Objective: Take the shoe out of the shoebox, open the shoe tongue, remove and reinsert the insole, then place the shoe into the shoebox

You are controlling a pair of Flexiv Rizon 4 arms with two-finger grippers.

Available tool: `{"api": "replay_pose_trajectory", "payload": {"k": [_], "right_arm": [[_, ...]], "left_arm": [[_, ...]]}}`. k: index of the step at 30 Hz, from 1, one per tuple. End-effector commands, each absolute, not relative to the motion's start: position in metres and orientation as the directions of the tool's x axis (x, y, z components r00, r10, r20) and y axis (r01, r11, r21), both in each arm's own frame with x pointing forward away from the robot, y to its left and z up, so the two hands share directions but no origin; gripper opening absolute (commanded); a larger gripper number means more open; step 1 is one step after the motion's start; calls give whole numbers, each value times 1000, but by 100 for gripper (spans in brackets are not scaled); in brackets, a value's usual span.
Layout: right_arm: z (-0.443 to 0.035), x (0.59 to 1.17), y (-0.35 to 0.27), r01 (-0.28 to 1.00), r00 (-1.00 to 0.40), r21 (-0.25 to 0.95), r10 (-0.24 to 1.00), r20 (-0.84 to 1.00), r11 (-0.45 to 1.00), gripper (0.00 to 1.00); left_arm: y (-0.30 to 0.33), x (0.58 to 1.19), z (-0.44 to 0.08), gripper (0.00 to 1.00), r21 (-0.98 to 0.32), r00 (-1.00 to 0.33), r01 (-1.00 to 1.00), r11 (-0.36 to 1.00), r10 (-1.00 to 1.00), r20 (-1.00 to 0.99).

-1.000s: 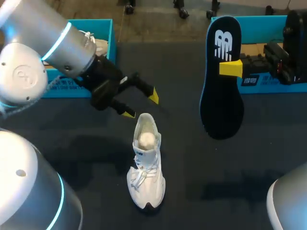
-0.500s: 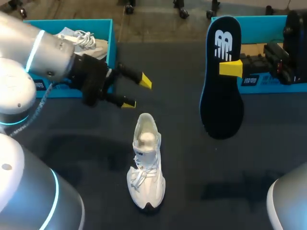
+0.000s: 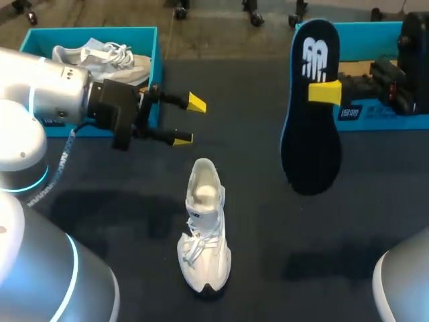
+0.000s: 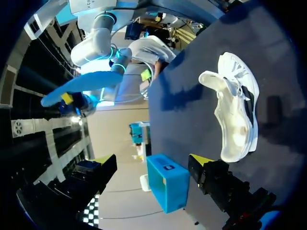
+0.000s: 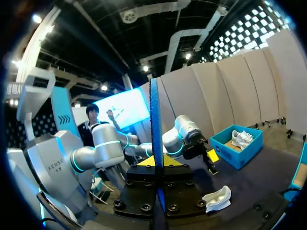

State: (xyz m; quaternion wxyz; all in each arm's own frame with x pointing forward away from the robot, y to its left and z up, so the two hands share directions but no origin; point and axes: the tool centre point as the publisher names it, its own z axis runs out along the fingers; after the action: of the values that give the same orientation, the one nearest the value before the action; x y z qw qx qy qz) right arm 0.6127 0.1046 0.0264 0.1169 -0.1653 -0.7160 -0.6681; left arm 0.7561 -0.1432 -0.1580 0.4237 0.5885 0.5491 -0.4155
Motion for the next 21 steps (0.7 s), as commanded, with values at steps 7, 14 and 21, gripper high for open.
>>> {"api": "replay_pose_trajectory", "payload": {"k": [7, 14, 21], "right_arm": [[-22, 707, 113, 629, -777, 777, 40, 628, 24, 0], [-29, 722, 113, 670, -742, 742, 31, 670, -8, 0], [-29, 722, 113, 670, -742, 742, 31, 670, -8, 0]], "left_arm": [[-140, 771, -149, 100, 52, 72, 993, -106, 193, -979], [-140, 771, -149, 100, 52, 72, 993, -106, 193, -979], [-140, 771, -149, 100, 52, 72, 993, -106, 193, -979]]}}
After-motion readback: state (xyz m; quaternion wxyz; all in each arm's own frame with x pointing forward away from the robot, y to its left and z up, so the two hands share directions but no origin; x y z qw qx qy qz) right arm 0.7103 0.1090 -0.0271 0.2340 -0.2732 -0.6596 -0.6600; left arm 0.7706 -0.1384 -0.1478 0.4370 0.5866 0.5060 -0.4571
